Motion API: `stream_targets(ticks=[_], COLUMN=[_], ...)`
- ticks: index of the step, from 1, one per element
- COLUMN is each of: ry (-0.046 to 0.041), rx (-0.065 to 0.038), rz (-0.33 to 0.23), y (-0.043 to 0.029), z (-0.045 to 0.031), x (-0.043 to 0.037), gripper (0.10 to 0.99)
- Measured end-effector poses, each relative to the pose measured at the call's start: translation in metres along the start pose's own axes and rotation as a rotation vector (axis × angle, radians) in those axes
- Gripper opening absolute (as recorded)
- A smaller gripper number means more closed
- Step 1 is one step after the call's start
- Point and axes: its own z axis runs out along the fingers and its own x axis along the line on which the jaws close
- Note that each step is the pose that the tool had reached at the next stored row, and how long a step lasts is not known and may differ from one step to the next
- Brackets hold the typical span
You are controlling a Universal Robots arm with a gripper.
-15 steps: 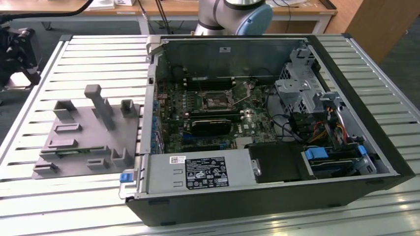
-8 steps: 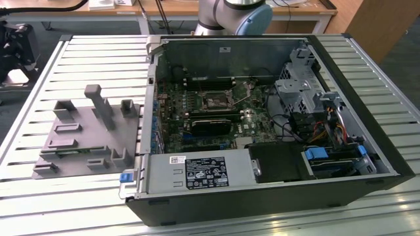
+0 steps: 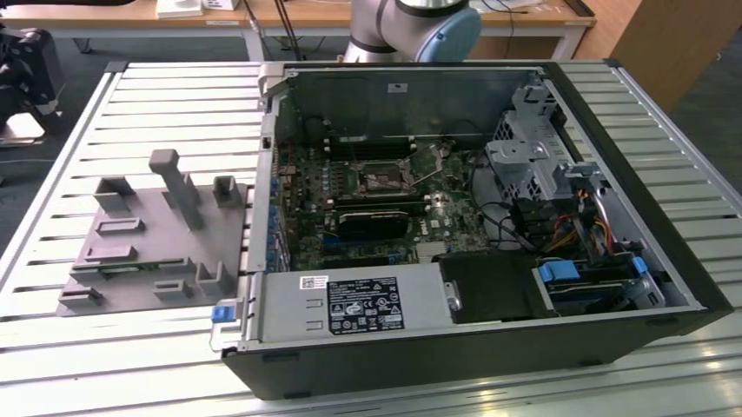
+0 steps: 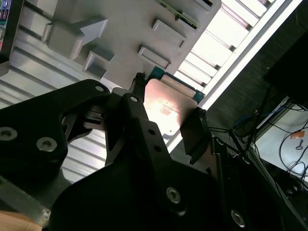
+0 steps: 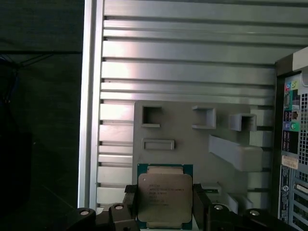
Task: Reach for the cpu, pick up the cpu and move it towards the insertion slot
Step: 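Pick up the cpu and move it towards the insertion slot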
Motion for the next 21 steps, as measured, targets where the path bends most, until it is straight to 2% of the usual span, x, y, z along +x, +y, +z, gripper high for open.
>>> stream_targets(ticks=[6, 7, 10, 11, 13, 16, 21], ry=[0.0, 0.0002, 0.0002, 0.0001, 0.0002, 0.0003, 0.0003], rx=[0.004, 0.006, 0.007, 0.008, 0.009, 0.01, 0.01], rz=[0.0, 0.0, 0.0, 0.0, 0.0, 0.0, 0.0], y=[0.0018, 0.0026, 0.003, 0.0032, 0.0036, 0.0037, 0.0035], z=[-0.0092, -0.0139, -0.0202, -0.0254, -0.0302, -0.0318, -0.0317], x=[0.0, -0.0001, -0.0002, -0.0002, -0.0002, -0.0031, -0.0151], gripper=[0.545, 0.545, 0.545, 0.545, 0.545, 0.545, 0.545])
